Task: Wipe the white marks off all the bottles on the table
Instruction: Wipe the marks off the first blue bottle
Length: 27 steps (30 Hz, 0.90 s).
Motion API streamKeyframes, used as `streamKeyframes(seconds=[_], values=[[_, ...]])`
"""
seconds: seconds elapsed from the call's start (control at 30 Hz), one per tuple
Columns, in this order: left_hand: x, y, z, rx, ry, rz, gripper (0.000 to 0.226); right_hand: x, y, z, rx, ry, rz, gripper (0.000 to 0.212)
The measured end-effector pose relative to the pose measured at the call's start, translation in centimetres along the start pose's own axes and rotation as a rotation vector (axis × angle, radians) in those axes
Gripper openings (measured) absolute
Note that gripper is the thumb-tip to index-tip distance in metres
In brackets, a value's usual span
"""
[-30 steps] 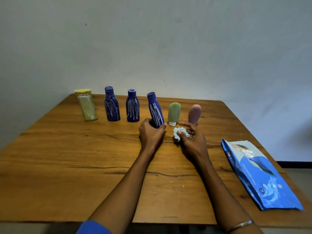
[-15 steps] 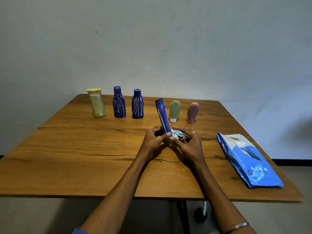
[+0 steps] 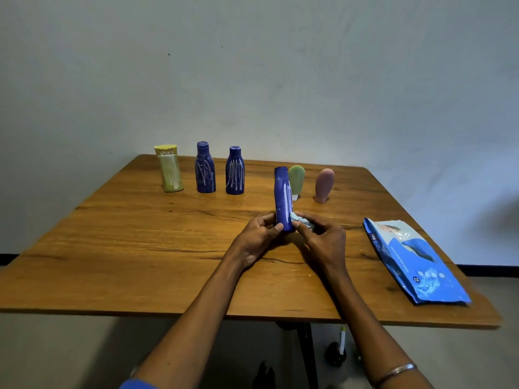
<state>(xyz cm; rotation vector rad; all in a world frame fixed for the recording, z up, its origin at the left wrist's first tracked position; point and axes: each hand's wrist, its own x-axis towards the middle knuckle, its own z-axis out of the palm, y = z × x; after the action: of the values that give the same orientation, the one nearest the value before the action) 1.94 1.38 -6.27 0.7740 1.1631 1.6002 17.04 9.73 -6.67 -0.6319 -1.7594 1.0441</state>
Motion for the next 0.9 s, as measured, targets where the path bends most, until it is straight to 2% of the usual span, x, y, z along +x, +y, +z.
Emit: streamKeyframes(seconds=[0.13,0.4,0.6,0.77,0.9], values=[[0.3,-0.1,0.0,-0.023,-0.002,-0.033,0.038,-0.1,0.1,0.0,-0.032,0.002,0.008,0.027],[0.6,-0.2,-0.2,-0.044,0.065,-0.046,0.028,-0.5,-0.8,0.4,-0.108,-0.104,-0.182,0.020],[0.7,-0.2,0.2,-0.053,0.123,-0.019,0.034,-0.2,-0.1,0.2,-0.105,0.025,-0.033,0.027],[0.7,-0.1,0.6,-0.013,0.214,0.046,0.035,-0.3,-0.2,0.4,-0.094,-0.046,-0.063,0.023],[0.4,-0.3,0.7,0.060,0.188,0.038,0.037,0.0,0.1,0.4,-0.118,0.026,-0.087,0.021]])
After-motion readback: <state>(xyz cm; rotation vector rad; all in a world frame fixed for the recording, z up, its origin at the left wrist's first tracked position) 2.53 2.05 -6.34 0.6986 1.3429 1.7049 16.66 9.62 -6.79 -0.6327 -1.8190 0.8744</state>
